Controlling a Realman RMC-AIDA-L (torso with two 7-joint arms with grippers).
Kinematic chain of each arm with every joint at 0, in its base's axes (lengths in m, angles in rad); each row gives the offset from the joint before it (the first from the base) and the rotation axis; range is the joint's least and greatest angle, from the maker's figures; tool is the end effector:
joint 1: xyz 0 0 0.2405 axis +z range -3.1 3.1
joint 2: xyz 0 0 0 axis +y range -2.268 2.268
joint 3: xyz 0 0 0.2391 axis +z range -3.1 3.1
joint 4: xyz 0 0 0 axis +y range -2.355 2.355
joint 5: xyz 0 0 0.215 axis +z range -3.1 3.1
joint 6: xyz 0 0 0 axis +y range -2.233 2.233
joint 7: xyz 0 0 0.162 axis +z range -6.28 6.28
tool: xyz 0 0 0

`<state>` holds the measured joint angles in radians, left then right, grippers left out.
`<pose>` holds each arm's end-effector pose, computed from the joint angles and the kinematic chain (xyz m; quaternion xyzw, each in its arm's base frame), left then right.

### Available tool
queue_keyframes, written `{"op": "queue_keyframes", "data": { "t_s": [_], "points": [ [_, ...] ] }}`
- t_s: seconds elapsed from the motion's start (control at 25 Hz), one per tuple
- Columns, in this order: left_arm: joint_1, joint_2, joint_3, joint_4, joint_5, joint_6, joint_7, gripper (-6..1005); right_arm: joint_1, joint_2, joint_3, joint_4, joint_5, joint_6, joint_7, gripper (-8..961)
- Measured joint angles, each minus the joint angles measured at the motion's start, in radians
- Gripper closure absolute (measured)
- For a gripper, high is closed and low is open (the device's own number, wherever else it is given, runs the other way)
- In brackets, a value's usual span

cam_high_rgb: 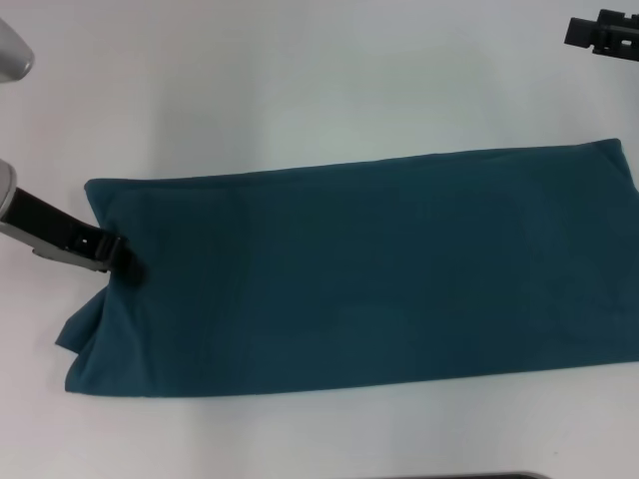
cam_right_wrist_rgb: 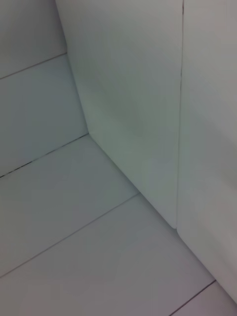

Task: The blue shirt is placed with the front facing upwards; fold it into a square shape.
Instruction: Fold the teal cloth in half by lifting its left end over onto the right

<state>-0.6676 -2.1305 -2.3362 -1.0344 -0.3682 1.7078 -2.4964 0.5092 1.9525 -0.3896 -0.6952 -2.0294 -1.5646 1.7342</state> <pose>-0.2541 0.3333 0.0100 -0.8159 -0.5557 0.1258 0.0988 0.2916 0.3529 0.0928 -0.8393 0.3893 0.2992 0.2335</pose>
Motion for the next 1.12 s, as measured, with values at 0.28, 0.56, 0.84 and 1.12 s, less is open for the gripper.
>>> {"op": "queue_keyframes", "data": {
  "t_s": [0.28,0.56,0.84,1.12],
  "points": [
    [0.000,0.027,-0.001,0.002,0.002,0.001,0.005,935,0.001,0.003,0.000,0.005,0.001,0.000,-0.004,12],
    [0.002,0.082,-0.008,0.026,0.002,-0.002,0.008,935,0.006,0.010,-0.001,0.007,0.002,0.008,-0.006,12],
    [0.003,0.129,-0.009,0.041,0.003,-0.005,0.010,935,0.015,0.015,-0.001,0.007,0.002,0.009,-0.008,13],
    [0.007,0.163,-0.009,0.050,0.011,-0.007,0.010,935,0.023,0.019,-0.007,0.007,0.002,0.010,-0.008,13]
  ]
}}
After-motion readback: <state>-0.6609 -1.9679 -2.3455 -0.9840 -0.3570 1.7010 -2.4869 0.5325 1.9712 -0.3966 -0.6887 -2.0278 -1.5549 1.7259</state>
